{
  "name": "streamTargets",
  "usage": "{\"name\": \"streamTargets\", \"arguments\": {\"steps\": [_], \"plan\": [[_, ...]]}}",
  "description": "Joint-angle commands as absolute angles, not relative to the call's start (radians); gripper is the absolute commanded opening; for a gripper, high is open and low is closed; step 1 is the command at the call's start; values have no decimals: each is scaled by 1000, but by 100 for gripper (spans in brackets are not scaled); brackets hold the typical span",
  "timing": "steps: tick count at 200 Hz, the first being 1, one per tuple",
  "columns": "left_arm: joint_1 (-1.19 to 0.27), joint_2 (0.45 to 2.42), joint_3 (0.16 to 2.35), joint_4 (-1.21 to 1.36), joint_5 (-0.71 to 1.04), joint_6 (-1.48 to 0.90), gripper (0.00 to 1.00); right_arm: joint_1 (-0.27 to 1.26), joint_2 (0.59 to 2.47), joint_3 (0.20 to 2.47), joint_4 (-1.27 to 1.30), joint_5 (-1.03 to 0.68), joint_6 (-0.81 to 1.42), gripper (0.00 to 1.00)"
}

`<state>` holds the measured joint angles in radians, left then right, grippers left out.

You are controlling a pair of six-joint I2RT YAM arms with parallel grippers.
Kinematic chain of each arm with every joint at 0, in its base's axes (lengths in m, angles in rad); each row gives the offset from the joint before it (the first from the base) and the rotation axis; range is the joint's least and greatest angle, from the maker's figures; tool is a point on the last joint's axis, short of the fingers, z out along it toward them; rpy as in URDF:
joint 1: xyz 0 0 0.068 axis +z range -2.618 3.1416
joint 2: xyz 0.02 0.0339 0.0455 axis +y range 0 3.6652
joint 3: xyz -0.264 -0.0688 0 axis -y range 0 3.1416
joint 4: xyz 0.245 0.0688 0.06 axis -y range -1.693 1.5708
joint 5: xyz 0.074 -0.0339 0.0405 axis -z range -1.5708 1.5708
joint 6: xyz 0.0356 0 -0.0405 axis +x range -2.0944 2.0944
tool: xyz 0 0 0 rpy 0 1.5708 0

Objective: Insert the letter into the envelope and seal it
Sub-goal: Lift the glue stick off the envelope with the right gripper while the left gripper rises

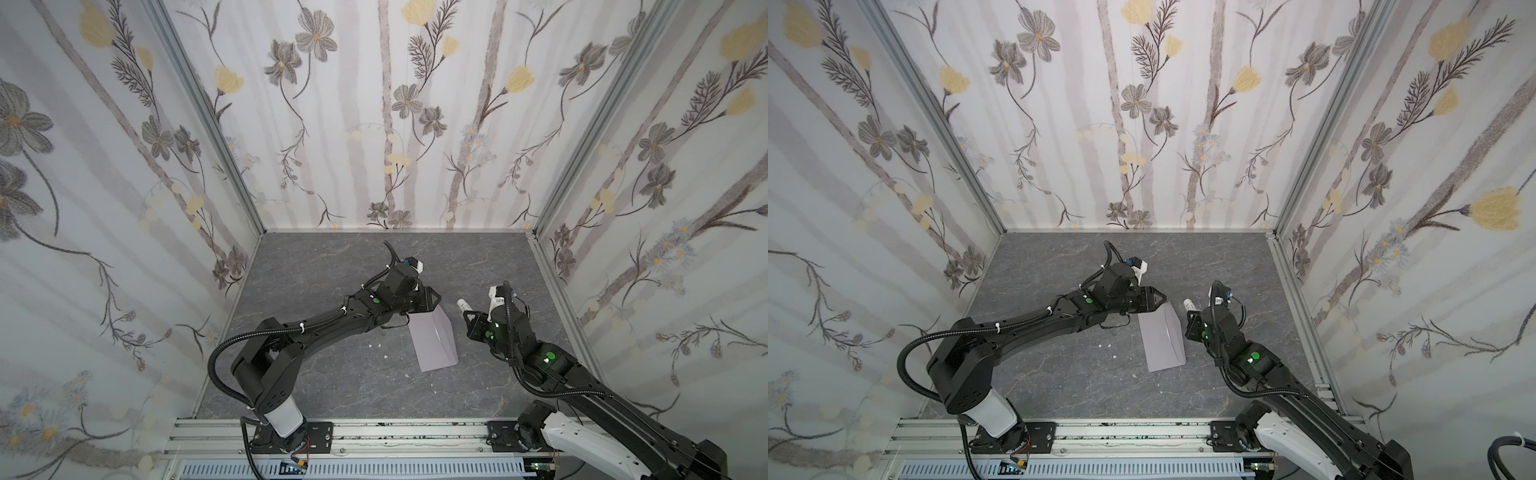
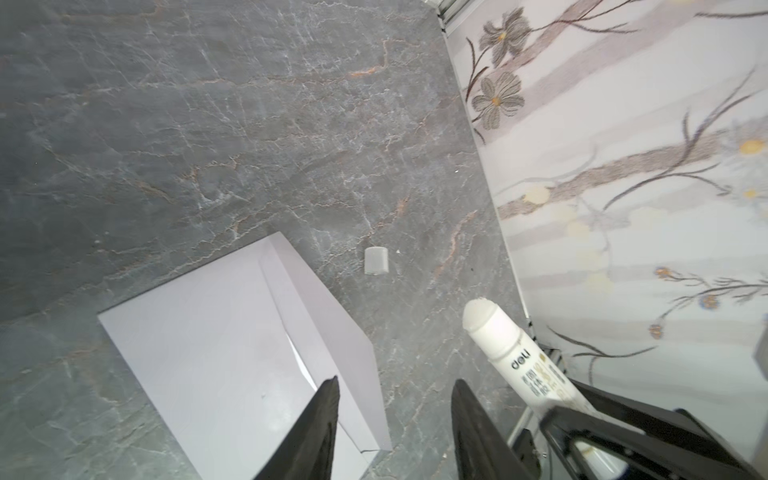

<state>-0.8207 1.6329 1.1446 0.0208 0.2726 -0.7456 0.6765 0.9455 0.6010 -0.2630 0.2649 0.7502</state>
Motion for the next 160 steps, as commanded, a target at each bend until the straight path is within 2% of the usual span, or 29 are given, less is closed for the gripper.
{"name": "streamTargets", "arguments": {"steps": [1,17,26,54,81,130,160], "plan": [[-816,1576,1079,175,351,-886,48,680,909,576,-166,303,712,0],[-798,1515,952,418,419,-1021,56,686,892,568,-156,306,705,0],[-789,1496,910,499,443,-1079,57,698,887,573,-157,312,701,0],[-788,1458,868,544,467,-1106,57,786,888,593,-158,406,682,0],[-788,1406,784,657,458,-1157,61,878,914,619,-151,475,670,0],[-788,1400,723,856,482,-1260,66,924,947,617,-55,494,655,0],[-795,1454,729,920,522,-1317,65,944,974,639,-35,524,633,0]]}}
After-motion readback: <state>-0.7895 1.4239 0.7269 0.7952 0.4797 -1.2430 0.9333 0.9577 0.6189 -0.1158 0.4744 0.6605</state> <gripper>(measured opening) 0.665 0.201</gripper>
